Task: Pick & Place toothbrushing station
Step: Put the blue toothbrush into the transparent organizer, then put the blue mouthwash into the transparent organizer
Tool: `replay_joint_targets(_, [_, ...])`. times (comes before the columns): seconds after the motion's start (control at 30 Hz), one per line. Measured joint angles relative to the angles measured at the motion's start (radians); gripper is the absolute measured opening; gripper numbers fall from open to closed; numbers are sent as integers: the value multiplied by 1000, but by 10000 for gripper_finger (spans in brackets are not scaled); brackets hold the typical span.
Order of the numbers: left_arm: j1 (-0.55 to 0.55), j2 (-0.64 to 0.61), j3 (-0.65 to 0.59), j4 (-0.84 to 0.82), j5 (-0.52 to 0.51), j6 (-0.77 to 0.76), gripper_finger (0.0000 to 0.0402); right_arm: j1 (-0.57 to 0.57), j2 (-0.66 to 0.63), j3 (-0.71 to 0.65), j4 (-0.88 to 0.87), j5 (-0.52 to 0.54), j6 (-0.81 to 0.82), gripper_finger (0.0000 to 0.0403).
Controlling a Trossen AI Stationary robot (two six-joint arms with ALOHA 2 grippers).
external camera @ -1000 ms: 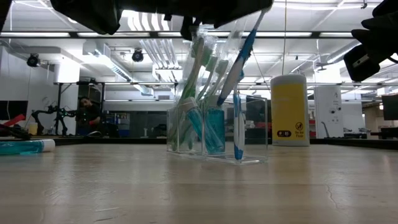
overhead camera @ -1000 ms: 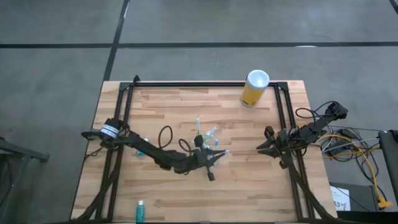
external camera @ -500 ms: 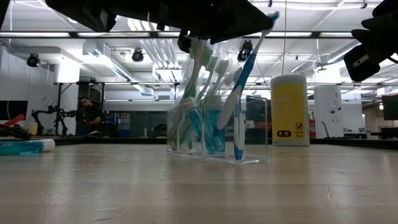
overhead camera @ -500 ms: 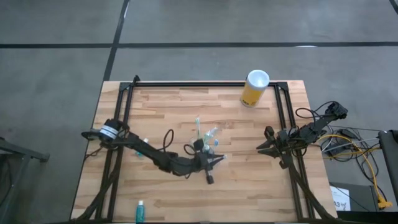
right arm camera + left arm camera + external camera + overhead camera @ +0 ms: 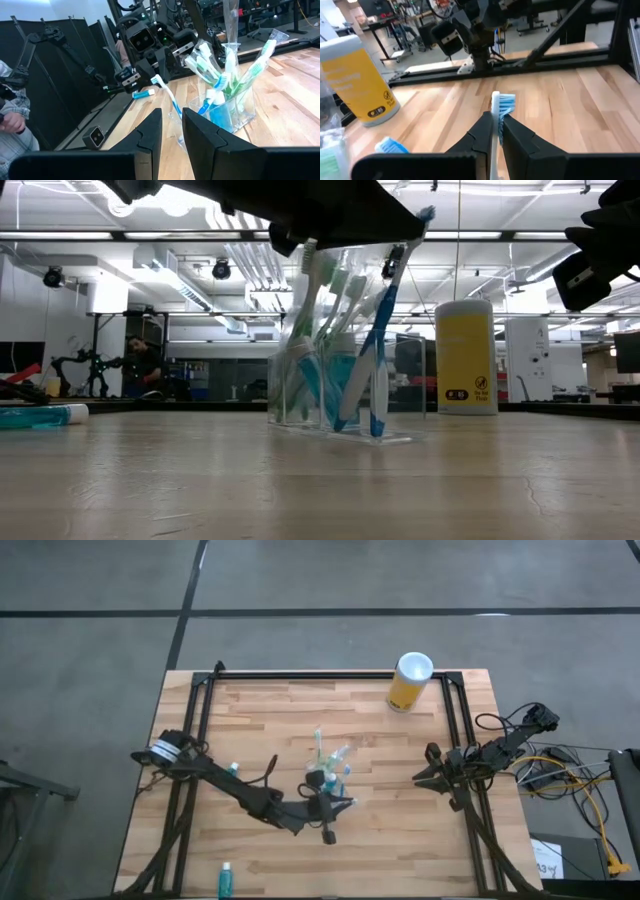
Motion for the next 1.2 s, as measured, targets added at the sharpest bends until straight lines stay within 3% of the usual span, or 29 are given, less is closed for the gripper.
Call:
replay_joint_targets(0.27, [-18, -46, 0, -156, -37, -177, 35, 0, 0, 0, 0, 0, 0, 75])
replay_joint_targets(0.43, [-39, -65, 0, -231, -36, -197, 41, 0, 0, 0, 0, 0, 0, 75])
replay_joint_targets(0.97, [-107, -179, 0, -565, -45, -438, 84, 0, 0, 0, 0, 0, 0, 75])
replay_joint_targets(1.2, [-122, -195, 0, -606, -46, -504, 116, 0, 0, 0, 0, 0, 0, 75])
